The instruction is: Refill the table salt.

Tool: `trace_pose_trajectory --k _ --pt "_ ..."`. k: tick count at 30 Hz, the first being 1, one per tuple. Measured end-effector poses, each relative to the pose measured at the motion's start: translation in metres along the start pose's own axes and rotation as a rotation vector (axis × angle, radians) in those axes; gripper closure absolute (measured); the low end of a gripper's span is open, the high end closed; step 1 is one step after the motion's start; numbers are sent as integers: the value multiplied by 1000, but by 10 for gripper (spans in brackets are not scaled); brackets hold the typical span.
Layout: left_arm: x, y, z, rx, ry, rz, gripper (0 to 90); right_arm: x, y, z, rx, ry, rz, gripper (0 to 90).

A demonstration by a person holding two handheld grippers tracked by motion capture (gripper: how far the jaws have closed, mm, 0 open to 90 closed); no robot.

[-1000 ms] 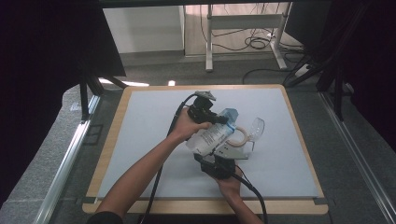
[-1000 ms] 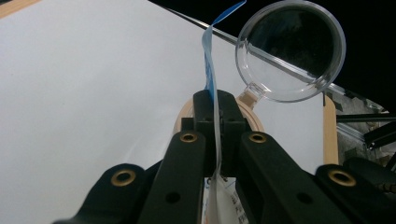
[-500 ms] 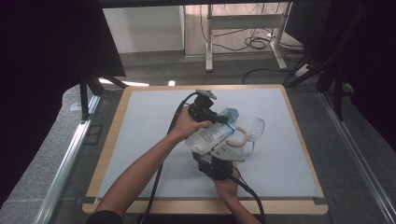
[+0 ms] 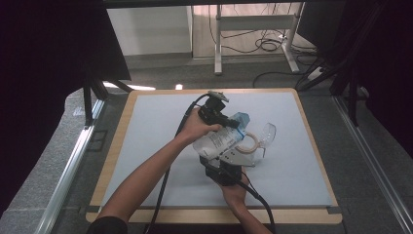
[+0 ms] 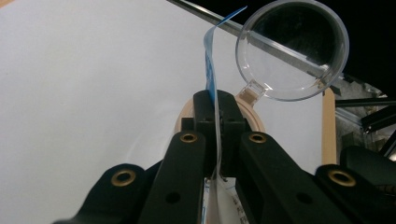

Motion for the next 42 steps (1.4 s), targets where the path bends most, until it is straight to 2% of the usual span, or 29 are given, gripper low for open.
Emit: trace_pose_trajectory --k 7,22,32,42 --pt "-3 5 1 3 15 -19 897 0 0 1 1 31 12 547" --pt "-6 10 2 13 20 -25 897 0 -6 7 -26 39 28 561" --pt "-9 11 2 10 28 -40 897 -3 -6 6 -18 66 35 561" --pt "-10 11 2 11 38 -46 897 -5 -8 7 -29 60 41 561"
Point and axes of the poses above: each handheld gripper's, and its own axes: y roughly forward along the jaws, x roughly out of its underside, z roughly to its right, the point moved 2 cm from there along y, roughly forward along the jaws, and after that the axes turned 11 degrees about -x, right-handed, at the moved point
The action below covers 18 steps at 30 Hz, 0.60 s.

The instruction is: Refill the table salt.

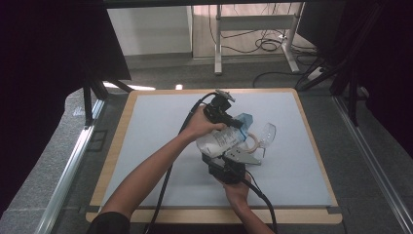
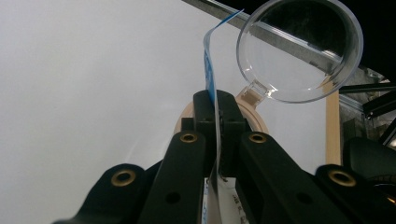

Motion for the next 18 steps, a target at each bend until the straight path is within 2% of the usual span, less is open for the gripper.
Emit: trace_pose_trajectory --k 18 --pt "1 -2 0 -5 1 -4 897 0 2 -1 -6 4 4 562"
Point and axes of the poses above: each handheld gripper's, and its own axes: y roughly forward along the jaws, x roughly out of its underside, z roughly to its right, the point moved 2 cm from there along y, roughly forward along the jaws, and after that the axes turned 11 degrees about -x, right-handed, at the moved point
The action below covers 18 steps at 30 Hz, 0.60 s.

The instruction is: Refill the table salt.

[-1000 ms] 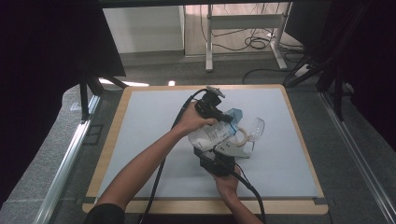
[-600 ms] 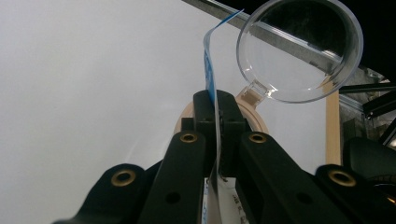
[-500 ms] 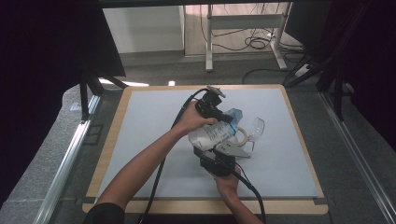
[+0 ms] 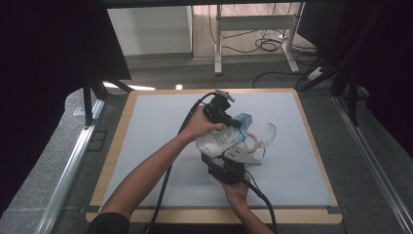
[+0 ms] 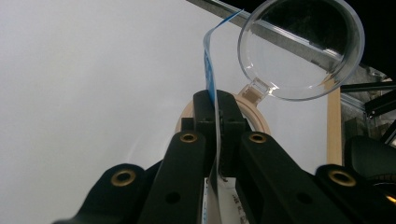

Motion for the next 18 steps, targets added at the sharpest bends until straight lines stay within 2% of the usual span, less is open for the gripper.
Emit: trace_pose_trajectory --k 18 --pt "0 0 -1 -2 0 0 897 0 2 1 5 -6 0 564"
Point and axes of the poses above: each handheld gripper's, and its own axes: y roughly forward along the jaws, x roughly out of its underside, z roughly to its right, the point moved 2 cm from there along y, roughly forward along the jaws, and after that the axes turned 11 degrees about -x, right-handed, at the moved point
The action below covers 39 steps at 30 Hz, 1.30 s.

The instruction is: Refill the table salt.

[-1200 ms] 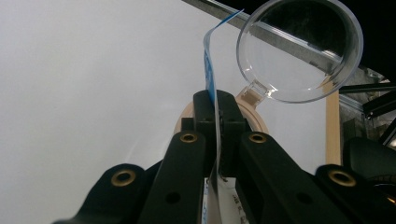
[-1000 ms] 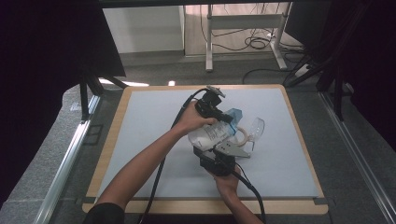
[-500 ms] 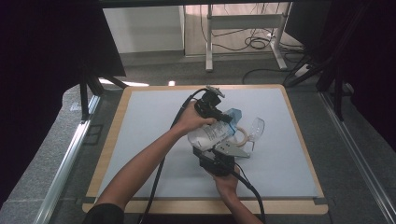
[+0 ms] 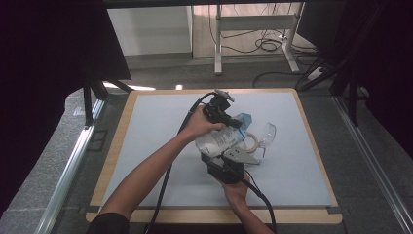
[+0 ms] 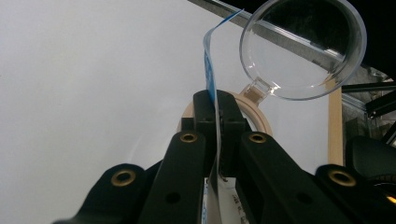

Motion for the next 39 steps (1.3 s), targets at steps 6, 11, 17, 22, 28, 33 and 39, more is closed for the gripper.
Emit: trace_pose_trajectory --k 6,11,17,22,28,33,39 --pt "-1 1 0 1 5 -1 897 0 -1 0 1 5 1 565" --pt "-2 2 1 3 10 -8 897 -1 -1 0 4 13 5 565" --pt "-2 2 1 4 6 -5 896 -1 -1 0 6 15 7 565" --pt "-2 2 1 8 12 -8 897 0 -2 1 1 12 9 570" --pt "-3 3 1 17 16 -7 897 0 -5 2 -10 16 11 571" --pt "-4 3 1 19 16 -9 897 -2 -5 1 -9 19 19 572" --pt "-4 3 1 16 19 -15 897 -2 -4 0 -5 24 18 572"
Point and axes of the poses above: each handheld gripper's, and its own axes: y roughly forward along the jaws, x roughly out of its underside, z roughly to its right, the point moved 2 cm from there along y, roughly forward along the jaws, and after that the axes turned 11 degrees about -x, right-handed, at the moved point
